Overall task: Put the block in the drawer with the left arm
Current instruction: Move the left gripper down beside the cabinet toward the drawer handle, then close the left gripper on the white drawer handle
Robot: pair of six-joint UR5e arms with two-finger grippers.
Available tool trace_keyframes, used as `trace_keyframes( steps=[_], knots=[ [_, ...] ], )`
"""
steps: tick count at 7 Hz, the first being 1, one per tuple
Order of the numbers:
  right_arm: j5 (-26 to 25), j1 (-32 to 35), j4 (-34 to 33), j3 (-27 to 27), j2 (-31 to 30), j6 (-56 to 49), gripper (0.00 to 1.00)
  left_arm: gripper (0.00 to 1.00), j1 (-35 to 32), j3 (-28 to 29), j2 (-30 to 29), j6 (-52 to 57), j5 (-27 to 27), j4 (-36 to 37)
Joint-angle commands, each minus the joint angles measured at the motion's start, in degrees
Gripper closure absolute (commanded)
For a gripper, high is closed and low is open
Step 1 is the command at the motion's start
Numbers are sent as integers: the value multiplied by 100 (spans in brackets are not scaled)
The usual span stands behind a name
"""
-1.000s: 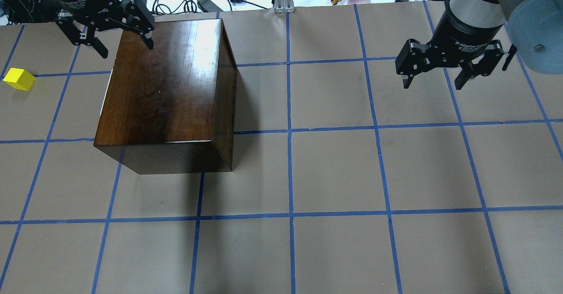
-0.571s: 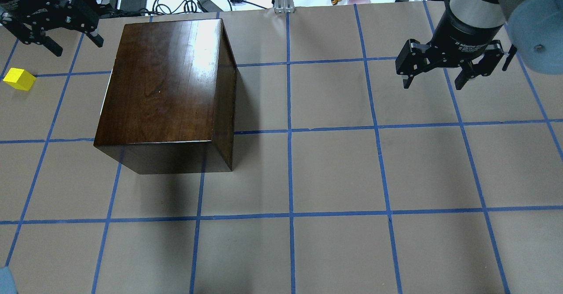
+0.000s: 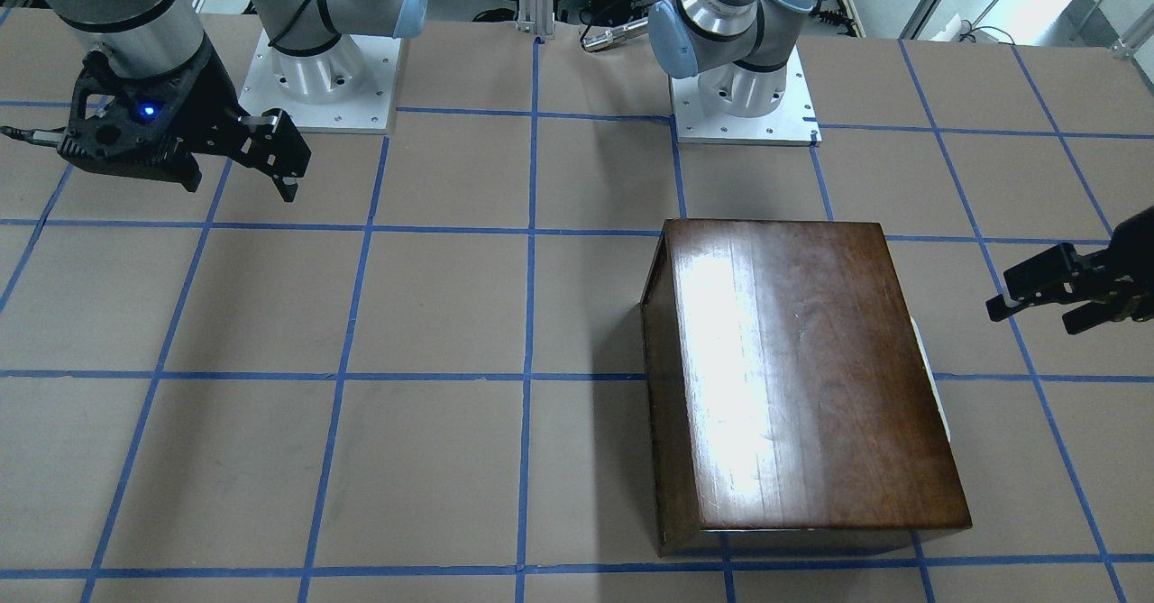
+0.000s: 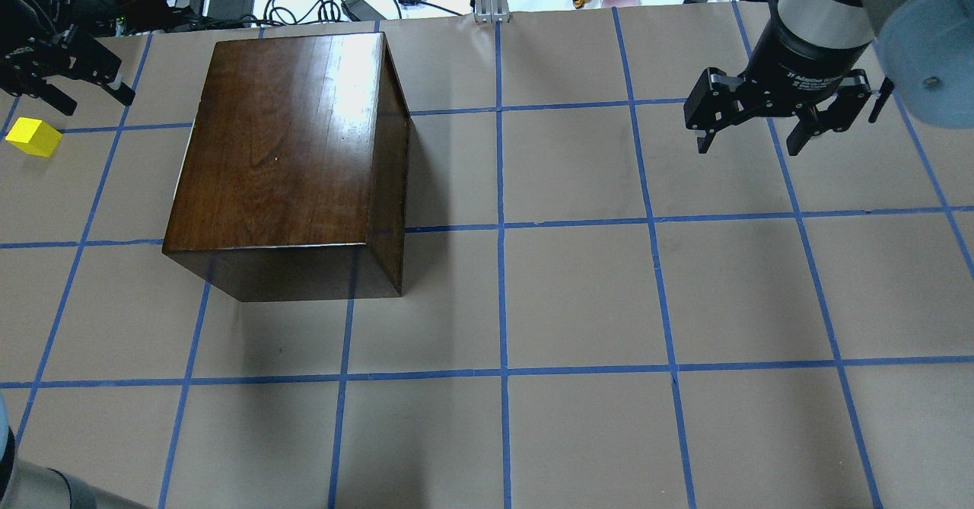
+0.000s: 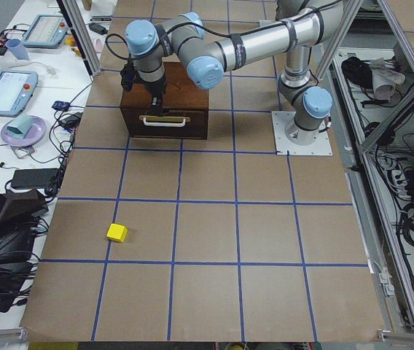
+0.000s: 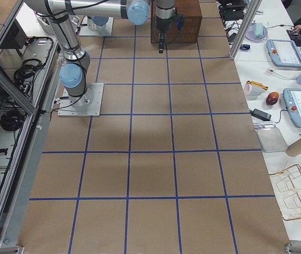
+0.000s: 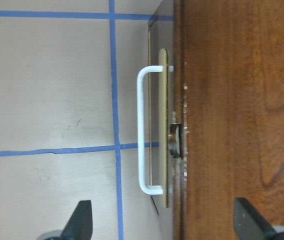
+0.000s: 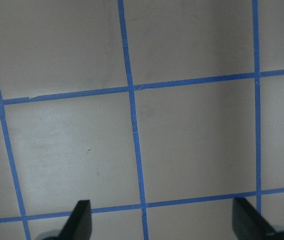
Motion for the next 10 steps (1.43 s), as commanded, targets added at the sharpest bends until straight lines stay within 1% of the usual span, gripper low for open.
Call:
trace_keyframes(
  steps=[1,2,3,5,6,8,10],
  knots=[
    [0,0,0,-3,0,0,0,0,69,-47,-383,594,-132,284],
    [0,-9,0,-3,0,0,0,0,86,-160,-516,631,-288,364],
    [0,-9,0,5,0,0,0,0,121,-310,-656,640,-429,635],
    [0,0,0,-3,0,0,0,0,183,-801,-745,640,-439,1241],
    [0,0,0,-3,0,0,0,0,183,-864,-745,640,-466,1253],
    [0,0,0,-3,0,0,0,0,183,-873,-754,631,-824,1227],
    [0,0,0,-3,0,0,0,0,183,-934,-772,631,-844,1191]
  ],
)
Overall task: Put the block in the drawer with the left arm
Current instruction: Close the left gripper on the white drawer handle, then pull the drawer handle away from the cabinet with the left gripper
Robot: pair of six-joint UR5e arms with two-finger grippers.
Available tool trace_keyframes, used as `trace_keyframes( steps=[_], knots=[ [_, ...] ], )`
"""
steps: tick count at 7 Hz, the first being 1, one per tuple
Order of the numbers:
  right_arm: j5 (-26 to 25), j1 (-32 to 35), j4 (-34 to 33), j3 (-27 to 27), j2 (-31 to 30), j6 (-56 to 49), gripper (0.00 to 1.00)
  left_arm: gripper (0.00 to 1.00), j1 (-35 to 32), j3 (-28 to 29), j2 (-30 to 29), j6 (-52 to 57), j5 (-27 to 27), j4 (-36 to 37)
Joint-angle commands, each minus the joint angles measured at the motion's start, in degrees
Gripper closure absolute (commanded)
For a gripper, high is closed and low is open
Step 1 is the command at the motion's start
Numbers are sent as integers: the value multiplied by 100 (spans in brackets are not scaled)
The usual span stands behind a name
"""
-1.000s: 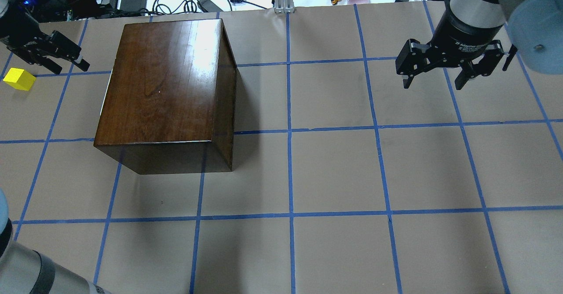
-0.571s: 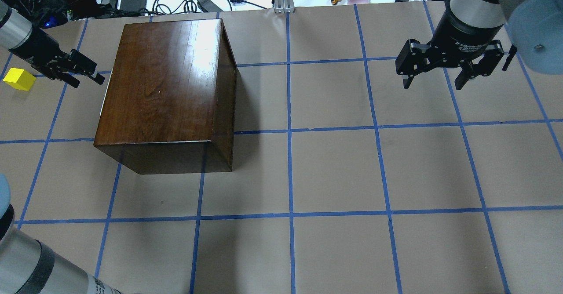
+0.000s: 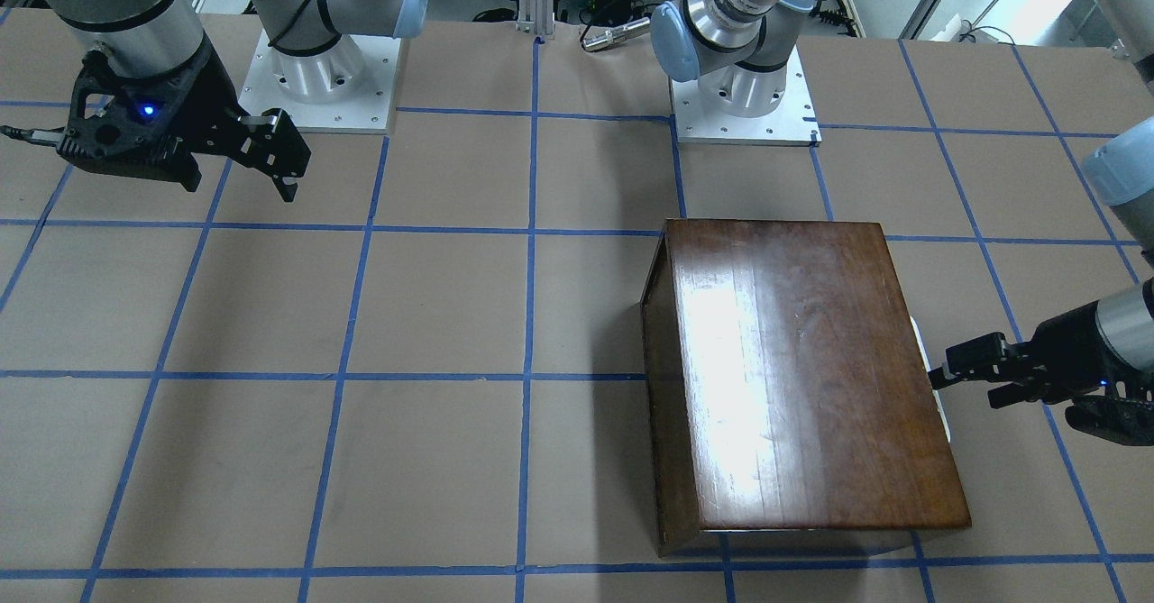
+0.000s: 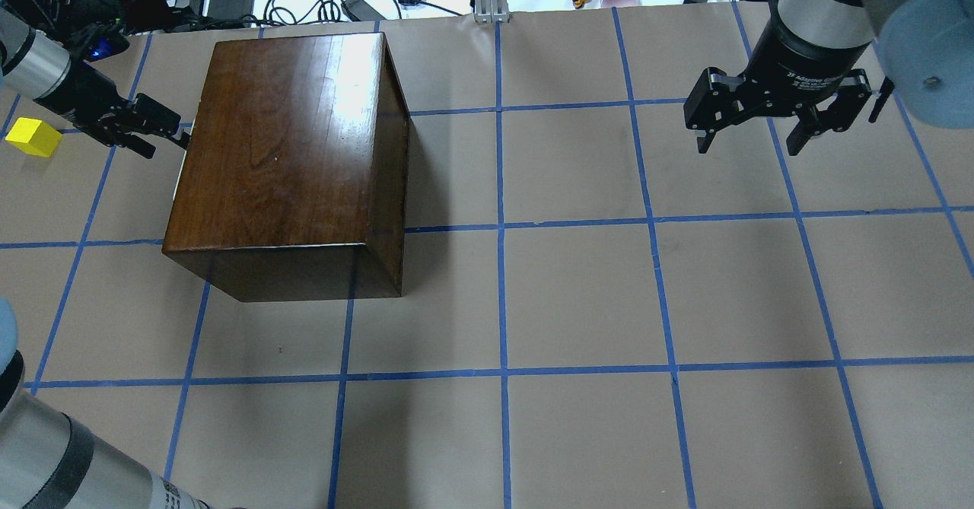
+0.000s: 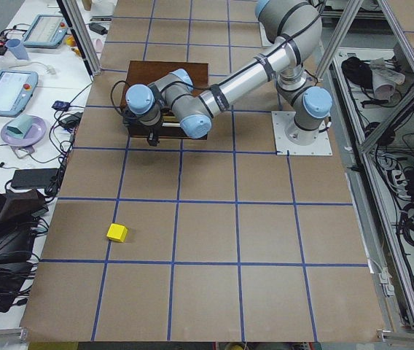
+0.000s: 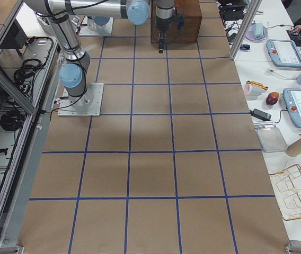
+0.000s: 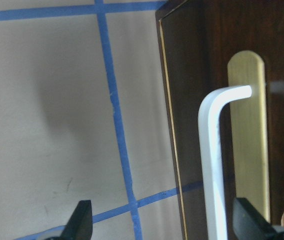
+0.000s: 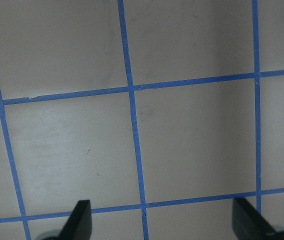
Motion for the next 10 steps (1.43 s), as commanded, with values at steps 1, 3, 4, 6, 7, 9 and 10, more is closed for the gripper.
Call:
trace_keyframes(
  steps=[1,3,4,6,7,9,10],
  knots=[
    [0,0,0,0,0,0,0,0,0,-181,-22,0,-15,49],
    [0,0,0,9,0,0,0,0,9,-191,-66,-9,-6,58],
    [0,0,0,0,0,0,0,0,9,-182,-135,-9,20,58],
    [0,0,0,9,0,0,0,0,35,-112,-189,78,29,58],
    [0,0,0,0,0,0,0,0,131,-85,-206,270,11,49],
    [0,0,0,0,0,0,0,0,237,-50,-285,570,20,58],
    [0,0,0,0,0,0,0,0,333,81,-338,614,20,49]
  ],
)
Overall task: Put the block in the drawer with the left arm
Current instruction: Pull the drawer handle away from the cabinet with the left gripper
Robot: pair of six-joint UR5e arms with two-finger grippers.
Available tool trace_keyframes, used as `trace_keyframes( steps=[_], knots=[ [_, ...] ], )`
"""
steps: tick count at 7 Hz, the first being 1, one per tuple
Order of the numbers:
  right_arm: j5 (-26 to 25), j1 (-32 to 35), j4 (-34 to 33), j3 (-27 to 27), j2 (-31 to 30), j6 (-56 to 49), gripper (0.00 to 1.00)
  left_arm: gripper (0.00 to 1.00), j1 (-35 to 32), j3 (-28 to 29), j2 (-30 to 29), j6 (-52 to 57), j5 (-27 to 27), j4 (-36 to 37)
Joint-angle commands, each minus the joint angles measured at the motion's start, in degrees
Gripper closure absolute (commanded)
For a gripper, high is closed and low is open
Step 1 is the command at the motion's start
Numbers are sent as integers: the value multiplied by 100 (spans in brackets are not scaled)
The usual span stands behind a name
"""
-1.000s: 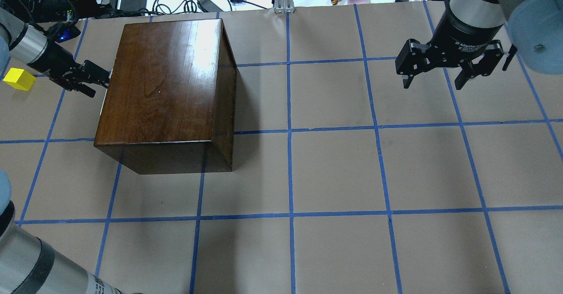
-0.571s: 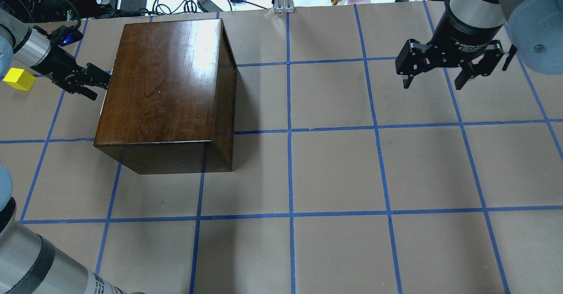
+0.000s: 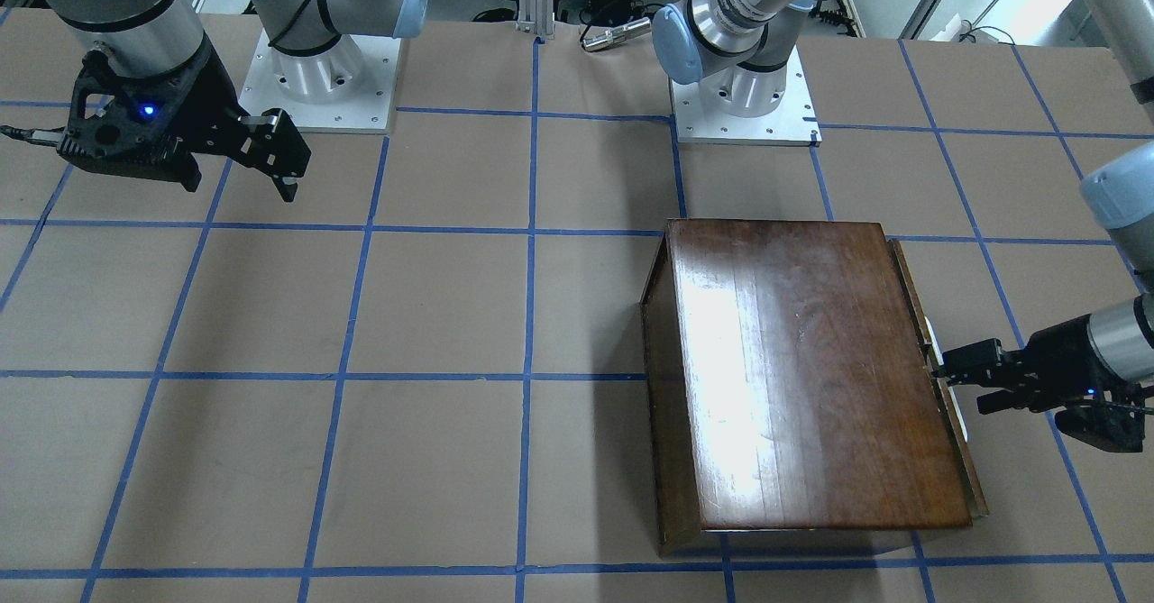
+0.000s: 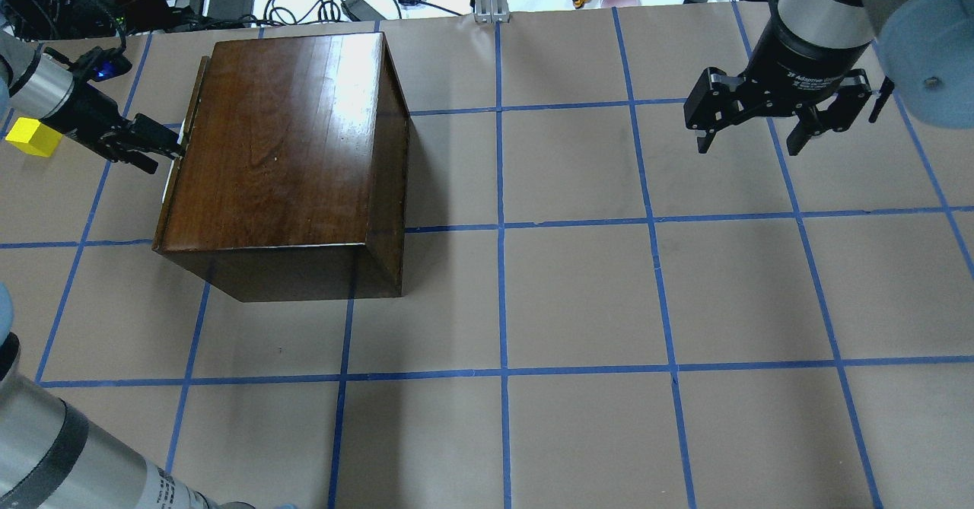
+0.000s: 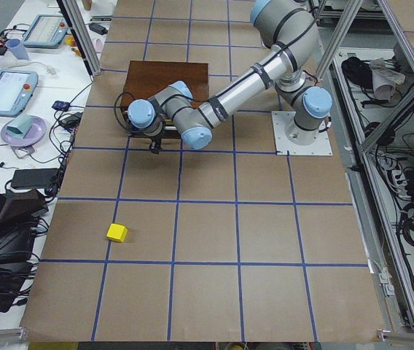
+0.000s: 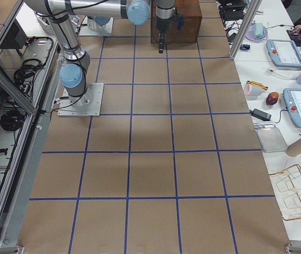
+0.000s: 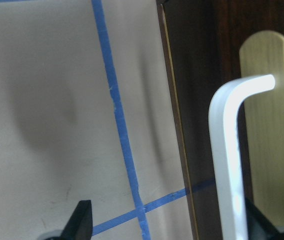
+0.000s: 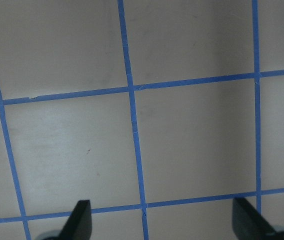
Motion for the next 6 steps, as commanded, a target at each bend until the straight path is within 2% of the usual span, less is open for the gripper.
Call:
trace_keyframes(
  steps=[1,6],
  knots=[
    [0,0,0,0,0,0,0,0,117,233,-97,124,14,-32],
    [0,0,0,0,0,0,0,0,284,524,-300,563,233,-15]
  ],
)
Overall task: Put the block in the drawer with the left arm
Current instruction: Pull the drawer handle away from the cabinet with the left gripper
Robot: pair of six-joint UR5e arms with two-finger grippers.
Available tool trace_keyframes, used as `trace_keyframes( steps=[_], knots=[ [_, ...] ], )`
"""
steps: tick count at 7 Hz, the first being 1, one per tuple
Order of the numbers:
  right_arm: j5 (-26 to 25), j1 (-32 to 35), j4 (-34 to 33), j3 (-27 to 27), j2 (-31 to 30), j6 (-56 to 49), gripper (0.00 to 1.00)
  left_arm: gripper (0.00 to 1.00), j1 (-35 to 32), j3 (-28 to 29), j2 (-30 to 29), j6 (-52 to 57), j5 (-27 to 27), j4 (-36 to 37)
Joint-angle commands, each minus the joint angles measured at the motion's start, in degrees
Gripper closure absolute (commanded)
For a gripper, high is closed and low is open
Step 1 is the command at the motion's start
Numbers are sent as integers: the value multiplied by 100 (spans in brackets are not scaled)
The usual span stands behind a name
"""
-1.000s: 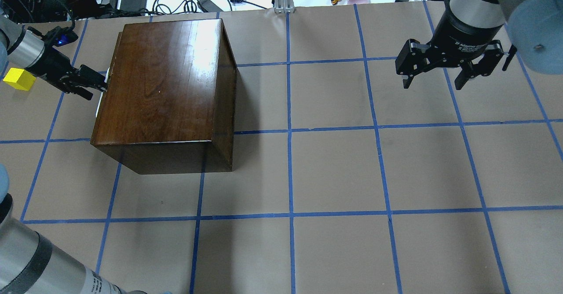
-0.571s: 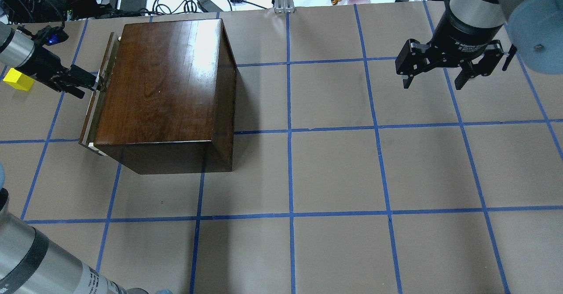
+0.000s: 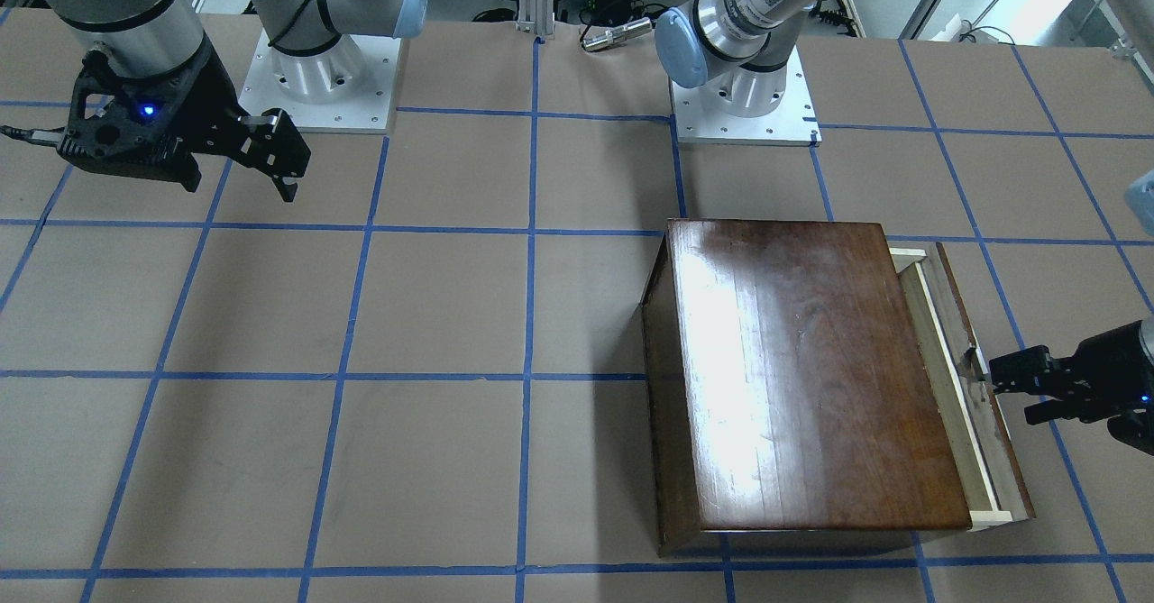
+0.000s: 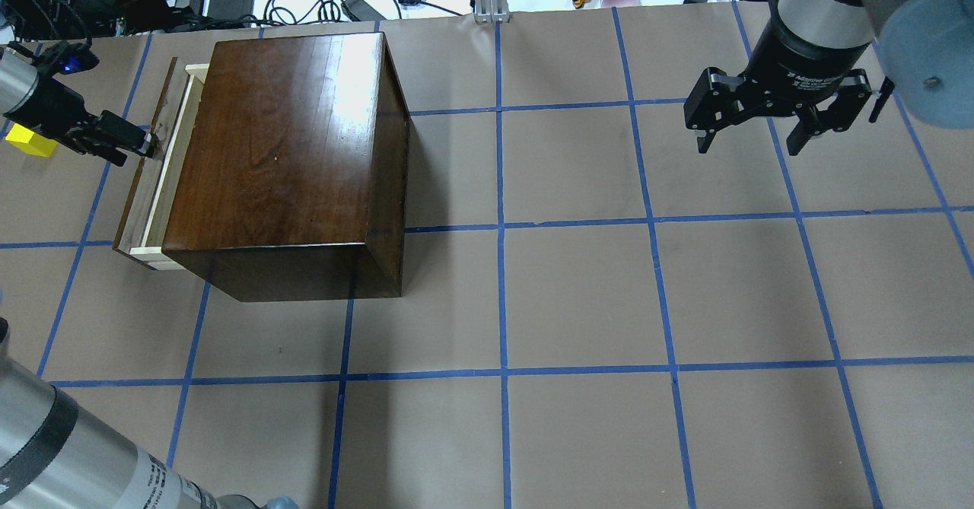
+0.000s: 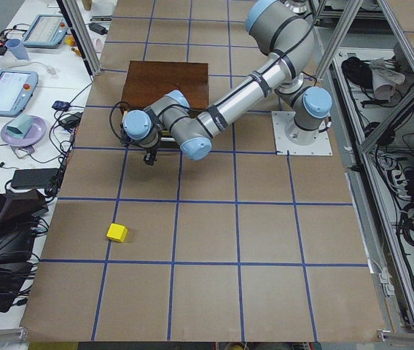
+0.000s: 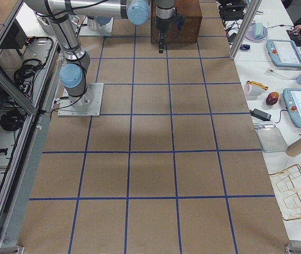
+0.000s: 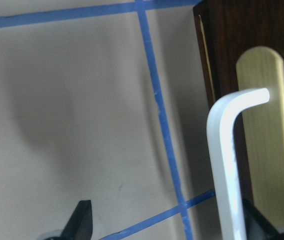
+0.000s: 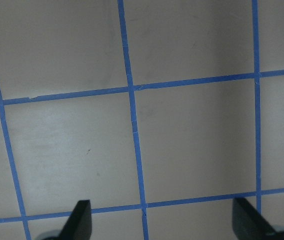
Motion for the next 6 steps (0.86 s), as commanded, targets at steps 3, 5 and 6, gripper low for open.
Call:
trace_keyframes(
  steps=[3,5,6],
  knots=[
    [0,0,0,9,0,0,0,0,21,218,-102,116,122,-1],
    [0,0,0,0,0,0,0,0,143,227,-137,194,131,16],
    [0,0,0,0,0,0,0,0,153,314,-189,317,131,16]
  ],
)
